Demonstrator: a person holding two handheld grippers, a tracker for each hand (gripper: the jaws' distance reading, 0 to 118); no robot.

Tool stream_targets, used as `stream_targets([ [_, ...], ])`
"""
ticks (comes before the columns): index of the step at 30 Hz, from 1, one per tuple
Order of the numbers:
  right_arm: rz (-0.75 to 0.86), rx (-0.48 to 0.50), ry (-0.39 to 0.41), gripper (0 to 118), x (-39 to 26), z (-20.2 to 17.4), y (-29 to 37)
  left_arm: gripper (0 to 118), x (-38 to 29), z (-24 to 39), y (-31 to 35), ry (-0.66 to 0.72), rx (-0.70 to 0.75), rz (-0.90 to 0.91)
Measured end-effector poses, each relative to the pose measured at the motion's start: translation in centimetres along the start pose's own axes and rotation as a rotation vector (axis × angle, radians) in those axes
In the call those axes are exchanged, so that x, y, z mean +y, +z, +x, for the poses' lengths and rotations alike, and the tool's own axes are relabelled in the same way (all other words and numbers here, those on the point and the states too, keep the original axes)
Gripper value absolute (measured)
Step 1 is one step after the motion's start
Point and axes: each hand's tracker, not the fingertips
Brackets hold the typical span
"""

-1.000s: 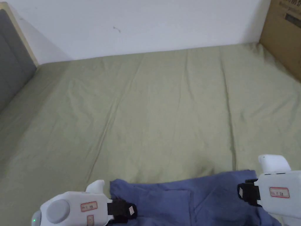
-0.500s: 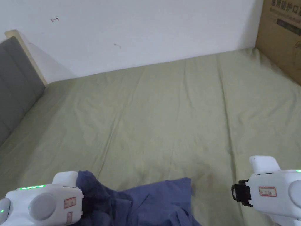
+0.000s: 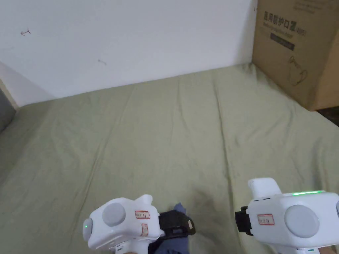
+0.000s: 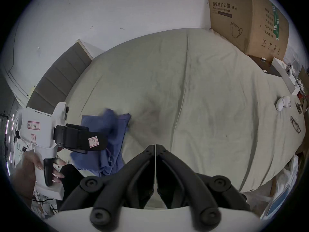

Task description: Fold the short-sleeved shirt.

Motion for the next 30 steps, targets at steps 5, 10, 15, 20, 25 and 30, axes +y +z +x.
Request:
stream_targets([
  [5,-0.016,0.000,-0.013,1,-0.2,0.6,-0.6,109,0.3,-1.0,1.8,0.015,0.020,0.012],
  [10,0.006,0.003,-0.023,1,0.3,0.7,-0.5,79,0.2,-1.3,6.9,-0.095,0.093,0.091],
  [15,0.029,0.005,-0.022,1,1.0,0.6,-0.4,2,-0.6,-0.3,7.5,-0.161,0.065,0.098],
  [20,0.034,-0.002,-0.027,1,1.1,0.7,-0.3,2,-0.7,0.7,3.1,-0.173,0.038,0.004],
  [25,-0.002,-0.124,0.002,0,1.3,0.7,-1.2,2,-1.4,0.7,-2.9,-0.170,0.069,-0.116],
  [30,-0.015,-0.195,0.016,1,1.4,0.5,-2.8,1,-2.3,-0.4,-5.5,-0.077,0.020,-0.086],
])
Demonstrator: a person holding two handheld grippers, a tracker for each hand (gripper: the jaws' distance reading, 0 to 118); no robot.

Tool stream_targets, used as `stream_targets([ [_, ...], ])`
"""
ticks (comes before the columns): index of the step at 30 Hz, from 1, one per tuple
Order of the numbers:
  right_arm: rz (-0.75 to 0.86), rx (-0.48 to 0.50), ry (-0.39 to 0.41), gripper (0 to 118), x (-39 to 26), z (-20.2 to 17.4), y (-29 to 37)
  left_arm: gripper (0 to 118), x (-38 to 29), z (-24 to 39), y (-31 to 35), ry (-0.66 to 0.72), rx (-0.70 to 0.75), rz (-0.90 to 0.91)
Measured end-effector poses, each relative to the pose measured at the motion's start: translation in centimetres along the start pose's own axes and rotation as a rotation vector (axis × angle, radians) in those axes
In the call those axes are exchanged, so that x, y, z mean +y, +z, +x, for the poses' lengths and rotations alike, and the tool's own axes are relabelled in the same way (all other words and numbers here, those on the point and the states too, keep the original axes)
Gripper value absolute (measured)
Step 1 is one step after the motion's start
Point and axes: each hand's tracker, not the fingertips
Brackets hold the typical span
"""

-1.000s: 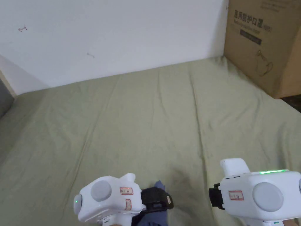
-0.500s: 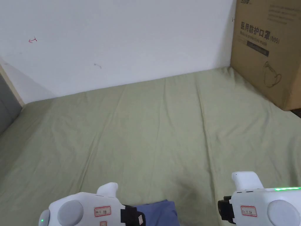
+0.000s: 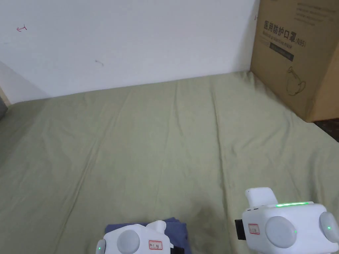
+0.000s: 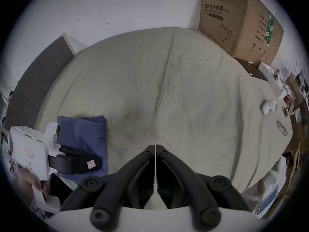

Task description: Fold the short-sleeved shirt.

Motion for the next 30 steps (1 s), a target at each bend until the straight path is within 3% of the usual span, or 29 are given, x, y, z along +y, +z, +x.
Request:
stream_targets([
  [5,-0.012,0.027,-0.008,1,-0.2,-0.4,-0.3,1,-0.2,1.0,0.3,-0.064,0.002,0.005],
  [8,-0.011,0.001,0.024,1,-0.2,-0.6,0.0,1,-1.2,1.0,2.0,-0.066,-0.221,0.076],
  [11,0.022,-0.077,0.088,1,-0.1,-0.6,1.0,1,-1.9,1.8,4.4,-0.098,-0.227,0.149],
  [13,0.038,-0.074,0.084,1,0.1,-0.6,1.8,1,-2.3,1.6,6.9,-0.133,-0.223,0.201],
  [14,0.057,-0.055,0.072,1,0.3,-0.5,2.2,1,-2.5,1.2,8.3,-0.146,-0.225,0.234],
  [18,0.071,0.218,-0.016,0,0.7,-1.5,2.9,1,-3.7,-2.1,13.9,-0.132,-0.167,0.357],
  [21,0.013,0.363,0.049,1,0.6,-4.5,1.5,1,-5.2,-5.7,16.9,-0.025,-0.139,0.421],
  [23,-0.098,0.465,0.123,0,0.2,-6.8,-0.3,1,-6.3,-8.4,17.8,0.086,-0.167,0.437],
  [25,-0.179,0.571,0.146,1,-0.6,-8.7,-2.4,1,-7.3,-11.1,18.5,0.188,-0.184,0.468],
  [28,-0.279,0.554,0.180,0,-2.0,-10.3,-4.8,1,-8.4,-13.7,18.9,0.293,-0.211,0.508],
  [30,-0.285,0.549,0.179,0,-2.7,-9.9,-6.0,1,-8.9,-15.2,18.9,0.327,-0.311,0.524],
])
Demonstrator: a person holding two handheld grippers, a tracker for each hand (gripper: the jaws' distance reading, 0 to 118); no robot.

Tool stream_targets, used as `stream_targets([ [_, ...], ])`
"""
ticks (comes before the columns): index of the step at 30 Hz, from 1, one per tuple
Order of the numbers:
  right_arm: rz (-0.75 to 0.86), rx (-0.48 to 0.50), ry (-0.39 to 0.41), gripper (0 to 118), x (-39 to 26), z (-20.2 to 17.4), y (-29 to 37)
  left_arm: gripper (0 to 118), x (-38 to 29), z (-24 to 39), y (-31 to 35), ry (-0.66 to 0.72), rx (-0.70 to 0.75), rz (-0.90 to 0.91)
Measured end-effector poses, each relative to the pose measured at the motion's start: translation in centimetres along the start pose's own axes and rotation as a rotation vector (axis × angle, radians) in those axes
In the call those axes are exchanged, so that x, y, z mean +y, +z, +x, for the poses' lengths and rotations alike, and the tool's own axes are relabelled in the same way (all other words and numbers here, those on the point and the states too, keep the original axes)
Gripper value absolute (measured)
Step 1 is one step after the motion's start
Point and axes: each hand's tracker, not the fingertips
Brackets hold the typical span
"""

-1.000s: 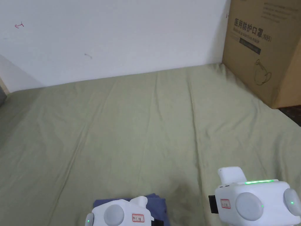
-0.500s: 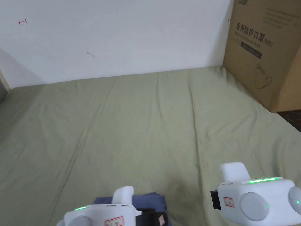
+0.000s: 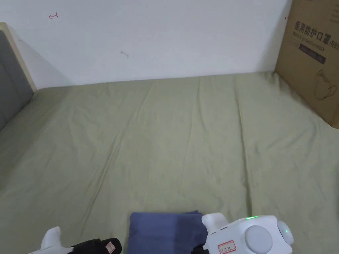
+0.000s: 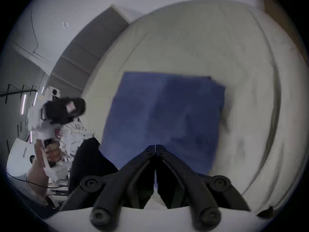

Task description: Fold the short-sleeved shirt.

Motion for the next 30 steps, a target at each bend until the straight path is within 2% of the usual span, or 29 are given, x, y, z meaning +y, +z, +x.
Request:
stream_targets([
  [1,-0.002,0.037,-0.030,0,-0.2,0.8,0.0,1,0.1,-0.6,0.1,0.023,-0.029,-0.006],
  [3,0.020,0.132,-0.145,0,-0.6,2.8,0.5,2,0.5,-1.7,-0.1,0.038,-0.042,-0.015],
  [5,0.015,0.143,-0.211,1,-1.0,4.6,0.7,2,0.9,-2.6,-0.8,0.029,-0.032,-0.033],
  [8,0.007,0.102,-0.194,0,-1.9,5.9,1.2,4,1.6,-3.7,-1.9,0.025,-0.053,-0.085],
  [10,0.007,0.106,-0.219,0,-2.3,6.8,1.3,10,1.9,-4.2,-2.8,0.030,-0.079,-0.118],
  [11,0.011,0.120,-0.244,1,-2.5,7.0,1.3,25,2.1,-4.6,-3.3,0.029,-0.105,-0.136],
  [12,0.017,0.139,-0.267,0,-2.7,7.2,1.2,47,2.3,-4.8,-3.7,0.031,-0.108,-0.153],
  [14,0.020,0.160,-0.295,1,-2.9,7.7,0.9,104,2.7,-5.1,-4.9,0.012,-0.099,-0.208],
  [15,0.019,0.167,-0.301,0,-2.9,7.9,0.8,118,2.8,-5.2,-5.4,0.001,-0.102,-0.230],
  [20,0.017,0.166,-0.275,0,-2.7,7.8,0.9,118,3.6,-8.1,-7.9,0.125,-0.174,-0.259],
  [22,0.012,0.161,-0.268,1,-2.6,7.8,0.9,118,4.1,-8.6,-8.8,0.120,-0.240,-0.289],
  [26,0.000,0.157,-0.265,0,-2.3,7.6,0.8,118,3.9,-7.6,-11.3,0.094,-0.267,-0.376],
  [30,-0.003,0.150,-0.262,0,-2.2,7.5,0.8,118,2.3,-7.2,-14.2,0.136,-0.376,-0.453],
])
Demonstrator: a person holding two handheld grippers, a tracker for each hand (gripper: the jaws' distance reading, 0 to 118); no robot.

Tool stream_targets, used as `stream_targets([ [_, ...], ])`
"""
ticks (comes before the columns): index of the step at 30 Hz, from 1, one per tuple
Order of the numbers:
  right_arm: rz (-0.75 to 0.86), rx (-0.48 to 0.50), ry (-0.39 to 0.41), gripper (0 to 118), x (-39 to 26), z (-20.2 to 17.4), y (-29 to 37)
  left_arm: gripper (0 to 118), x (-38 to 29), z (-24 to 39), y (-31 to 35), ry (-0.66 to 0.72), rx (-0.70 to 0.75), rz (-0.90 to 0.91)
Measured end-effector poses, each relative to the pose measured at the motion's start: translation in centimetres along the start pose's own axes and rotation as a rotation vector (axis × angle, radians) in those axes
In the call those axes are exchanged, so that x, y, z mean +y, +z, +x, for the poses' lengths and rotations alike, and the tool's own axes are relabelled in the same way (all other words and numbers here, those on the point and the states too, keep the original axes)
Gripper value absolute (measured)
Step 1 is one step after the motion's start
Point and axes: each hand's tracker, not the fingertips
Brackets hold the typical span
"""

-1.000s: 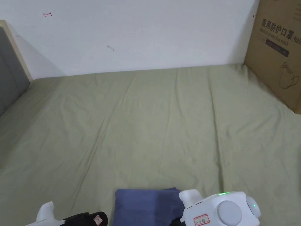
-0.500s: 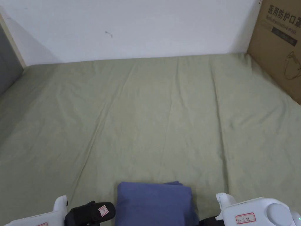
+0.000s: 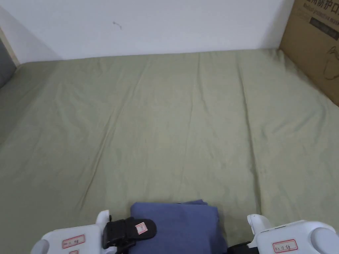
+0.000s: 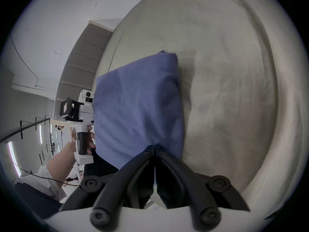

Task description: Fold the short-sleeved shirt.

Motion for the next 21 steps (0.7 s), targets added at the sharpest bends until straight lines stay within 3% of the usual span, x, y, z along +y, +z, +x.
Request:
stream_targets([
  [9,0.004,0.008,-0.022,1,-0.2,0.3,0.1,118,0.1,-0.8,-1.2,0.040,-0.062,-0.009],
  [10,0.005,0.011,-0.024,0,-0.3,0.3,0.1,113,0.0,-0.7,-0.9,0.032,-0.002,-0.004],
  [11,0.007,0.014,-0.027,0,-0.3,0.4,0.1,98,-0.1,-0.7,-0.5,0.006,0.077,-0.012],
  [12,0.009,0.016,-0.031,1,-0.3,0.4,0.0,71,0.1,-0.6,-0.3,-0.016,0.159,-0.014],
  [13,0.012,0.019,-0.037,0,-0.4,0.4,0.1,36,0.1,-1.1,-0.1,-0.023,0.295,-0.012],
  [14,0.021,0.042,-0.051,0,-0.5,0.5,0.1,23,0.0,-1.5,0.1,0.017,0.307,-0.006],
  [15,0.023,0.029,-0.060,0,-0.5,0.4,0.1,23,-0.4,-0.6,-0.1,0.024,0.193,0.012],
  [17,0.026,0.013,-0.068,0,-0.6,0.0,0.3,22,-0.8,1.8,-1.2,-0.103,0.324,0.007],
  [21,0.052,-0.142,0.119,1,-0.4,-3.3,1.6,22,-0.7,4.8,-0.6,-0.188,0.396,0.004],
])
